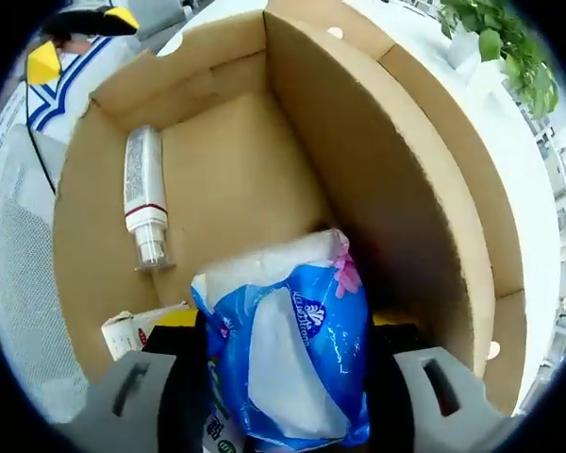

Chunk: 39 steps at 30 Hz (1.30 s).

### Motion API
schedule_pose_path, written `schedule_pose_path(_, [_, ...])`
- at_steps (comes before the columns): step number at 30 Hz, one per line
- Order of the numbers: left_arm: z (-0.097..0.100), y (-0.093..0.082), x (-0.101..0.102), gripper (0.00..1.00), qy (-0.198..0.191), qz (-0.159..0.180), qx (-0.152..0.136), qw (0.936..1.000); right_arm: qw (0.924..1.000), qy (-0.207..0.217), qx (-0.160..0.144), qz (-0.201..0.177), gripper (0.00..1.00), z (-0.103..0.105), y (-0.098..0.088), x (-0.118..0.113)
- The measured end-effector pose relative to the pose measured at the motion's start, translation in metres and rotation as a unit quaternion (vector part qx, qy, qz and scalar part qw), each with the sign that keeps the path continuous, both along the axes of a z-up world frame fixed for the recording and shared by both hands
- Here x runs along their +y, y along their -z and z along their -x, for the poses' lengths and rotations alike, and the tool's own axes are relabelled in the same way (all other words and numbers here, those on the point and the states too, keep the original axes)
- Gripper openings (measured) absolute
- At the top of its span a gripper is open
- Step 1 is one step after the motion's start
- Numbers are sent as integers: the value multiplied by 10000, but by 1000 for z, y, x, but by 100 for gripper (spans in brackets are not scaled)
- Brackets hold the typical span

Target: Operate the shoe box by opening the lid, removing the specified soft item, and placing it in the target area until the item is outside and the box remains undamaged.

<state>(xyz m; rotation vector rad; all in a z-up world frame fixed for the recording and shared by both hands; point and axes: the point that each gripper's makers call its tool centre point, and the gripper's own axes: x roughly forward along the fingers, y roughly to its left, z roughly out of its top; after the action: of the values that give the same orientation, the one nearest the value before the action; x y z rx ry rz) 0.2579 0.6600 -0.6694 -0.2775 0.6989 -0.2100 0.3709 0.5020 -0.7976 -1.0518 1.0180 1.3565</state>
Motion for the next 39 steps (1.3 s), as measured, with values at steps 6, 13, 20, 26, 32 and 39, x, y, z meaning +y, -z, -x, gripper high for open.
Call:
schedule_pose_path(6, [-1, 1, 0, 45, -26, 23, -22, 10000, 9998, 82, -67, -159, 58, -1, -3, 0])
schedule_pose_path(13, [-2, 1, -5, 44, -21, 67, -29, 10000, 9987, 203, -191, -424, 36, 1, -7, 1])
schedule_pose_path(20, [-4, 3, -1, 43, -4, 89, -14, 10000, 9975, 137, -311, -628, 30, 0, -16, 3])
schedule_pose_path(26, [-8, 0, 0, 43, 9, 88, -46, 10000, 9952, 228, -382, -868, 28, -1, -31, 6])
schedule_pose_path(32, [-10, -1, -5, 43, 129, 49, -18, 9999, 9923, 248, -556, -1075, 27, -1, -45, 8])
schedule_pose_path(39, [-7, -7, -10, 42, 169, 9, -19, 9999, 9900, 255, -670, -1212, 26, 0, -55, 8])
